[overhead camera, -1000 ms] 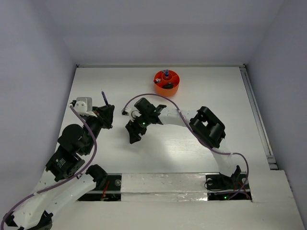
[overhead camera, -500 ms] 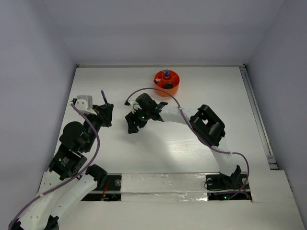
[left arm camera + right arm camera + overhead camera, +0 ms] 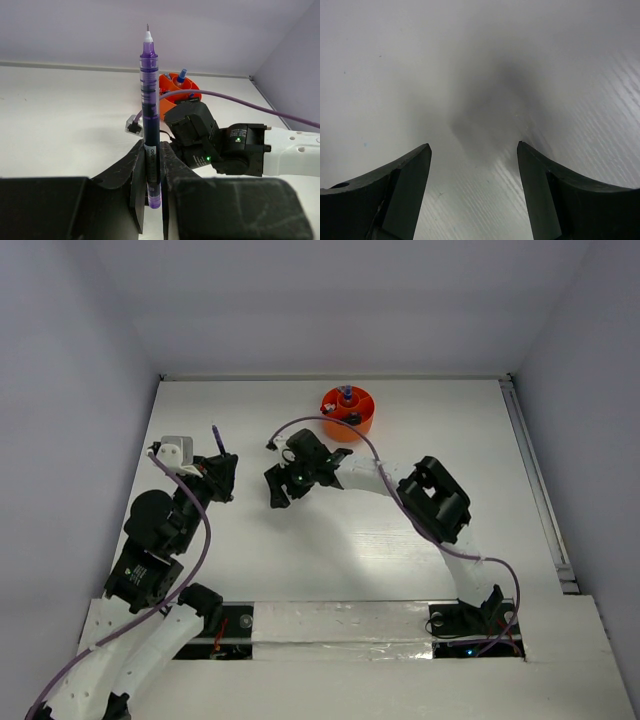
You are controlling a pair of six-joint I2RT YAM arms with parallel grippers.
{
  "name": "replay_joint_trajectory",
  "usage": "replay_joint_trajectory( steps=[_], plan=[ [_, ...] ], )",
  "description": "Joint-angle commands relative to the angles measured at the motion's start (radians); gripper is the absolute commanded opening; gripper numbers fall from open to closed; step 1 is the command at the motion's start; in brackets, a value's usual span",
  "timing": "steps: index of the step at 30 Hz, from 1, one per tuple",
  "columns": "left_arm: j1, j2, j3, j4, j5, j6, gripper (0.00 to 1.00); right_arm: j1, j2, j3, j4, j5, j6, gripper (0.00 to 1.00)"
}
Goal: Sort the stationery into containers
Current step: Close the pen cap on the pen.
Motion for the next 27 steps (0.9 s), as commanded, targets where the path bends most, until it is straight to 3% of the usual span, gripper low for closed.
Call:
replay_joint_trajectory(
  steps=[1, 11, 17, 27],
  plan=[
    [0.011, 0.012, -0.012, 0.061, 0.033, 0.005, 0.00, -0.037, -0.012, 0.000, -0.047, 0.054, 0.031, 0.77],
    [0.041, 0.022, -0.016, 0.069, 0.067, 0.004, 0.00, -0.037, 0.030, 0.062, -0.062, 0.146, 0.066, 0.83],
    [0.041, 0.023, -0.016, 0.071, 0.074, 0.002, 0.00, -0.037, 0.074, 0.115, -0.067, 0.152, 0.086, 0.78],
    [0.051, 0.025, -0.018, 0.072, 0.083, 0.001, 0.00, -0.037, 0.118, 0.171, -0.038, 0.051, 0.104, 0.77]
  ],
)
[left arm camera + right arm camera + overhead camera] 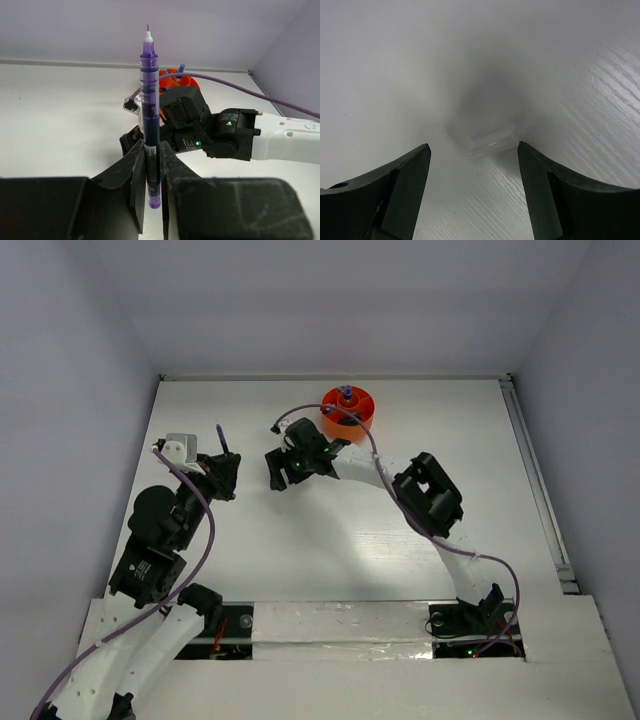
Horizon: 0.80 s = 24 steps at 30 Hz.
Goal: Sort the stationery into containers
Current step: Close the pen cap on the pen.
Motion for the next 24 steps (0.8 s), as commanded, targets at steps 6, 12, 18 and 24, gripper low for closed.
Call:
replay_joint_trajectory(
  steps=[6, 12, 18, 24],
  plan=[
    [0.015, 0.006, -0.005, 0.053, 0.016, 0.001, 0.00, 0.000, 0.072, 0.073, -0.007, -0.106, 0.013, 0.74],
    [0.024, 0.009, -0.005, 0.056, 0.029, 0.000, 0.00, 0.009, 0.074, 0.074, -0.015, -0.107, -0.010, 0.67],
    [0.033, 0.013, -0.007, 0.061, 0.042, -0.002, 0.00, 0.009, 0.078, 0.129, -0.122, 0.017, -0.023, 0.74],
    [0.033, 0.014, -0.008, 0.064, 0.055, -0.003, 0.00, 0.036, 0.037, 0.119, -0.187, 0.134, 0.021, 0.73]
  ],
)
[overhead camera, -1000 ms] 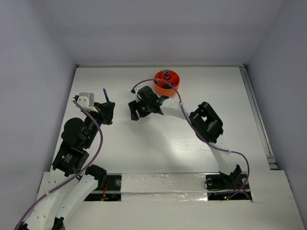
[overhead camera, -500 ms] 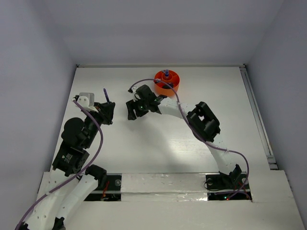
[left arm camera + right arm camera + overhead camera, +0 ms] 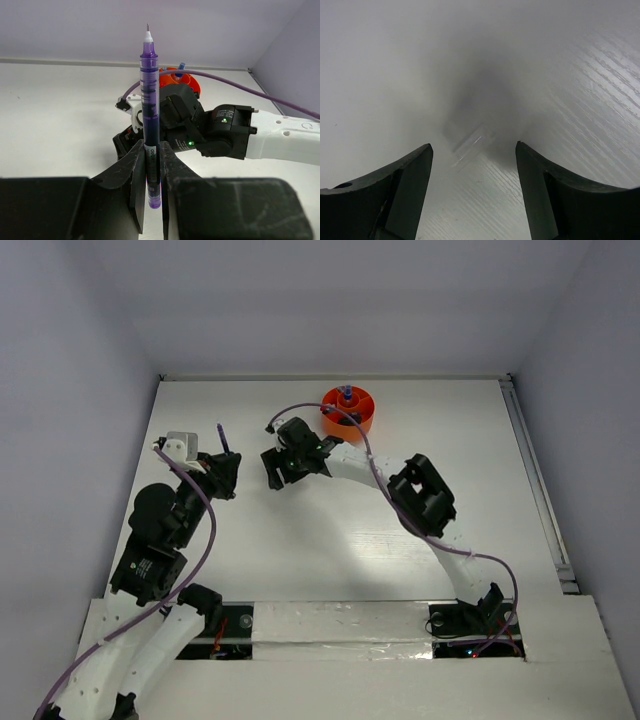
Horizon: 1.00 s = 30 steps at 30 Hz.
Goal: Sort the stationery into containers
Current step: Close the pen cap on the pen.
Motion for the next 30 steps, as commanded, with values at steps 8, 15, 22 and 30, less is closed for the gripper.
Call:
replay_joint_trajectory(
  steps=[8, 15, 22, 30],
  plan=[
    [0.016, 0.000, -0.009, 0.062, 0.025, -0.004, 0.00, 0.061, 0.045, 0.078, -0.129, 0.083, 0.052, 0.53],
    [0.016, -0.010, -0.014, 0.060, 0.025, -0.001, 0.00, 0.093, 0.108, 0.132, -0.186, 0.204, 0.035, 0.43],
    [0.016, -0.008, -0.015, 0.062, 0.025, -0.003, 0.00, 0.102, 0.128, 0.138, -0.215, 0.281, 0.012, 0.37],
    [0.025, -0.002, -0.015, 0.063, 0.025, -0.006, 0.00, 0.102, 0.188, 0.198, -0.290, 0.376, -0.054, 0.24]
  ],
)
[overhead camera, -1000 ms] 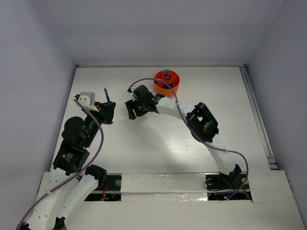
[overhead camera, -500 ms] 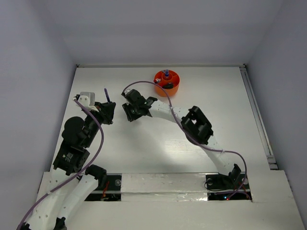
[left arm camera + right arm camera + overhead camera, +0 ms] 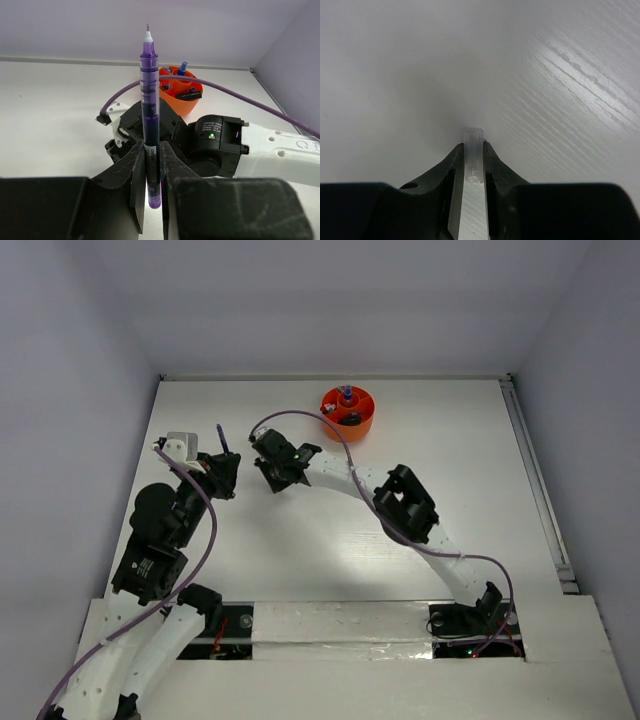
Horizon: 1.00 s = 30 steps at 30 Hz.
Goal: Sort the stationery into containers
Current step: Close the pen cap on the pen.
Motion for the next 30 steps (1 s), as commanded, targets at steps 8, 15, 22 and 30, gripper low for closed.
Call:
replay_joint_trajectory(
  steps=[8, 15, 22, 30],
  plan=[
    [0.006, 0.006, -0.009, 0.061, 0.008, -0.035, 0.00, 0.003, 0.005, -0.096, -0.026, 0.066, -0.054, 0.00],
    [0.006, -0.022, -0.051, 0.107, 0.115, -0.116, 0.00, -0.038, -0.412, -0.501, 0.364, -0.088, 0.012, 0.00],
    [0.006, -0.056, -0.207, 0.303, 0.412, -0.254, 0.00, -0.060, -0.783, -0.836, 0.608, -0.013, 0.122, 0.00],
    [-0.003, -0.068, -0.358, 0.532, 0.572, -0.368, 0.00, -0.118, -1.120, -1.071, 0.840, -0.071, 0.262, 0.00]
  ],
)
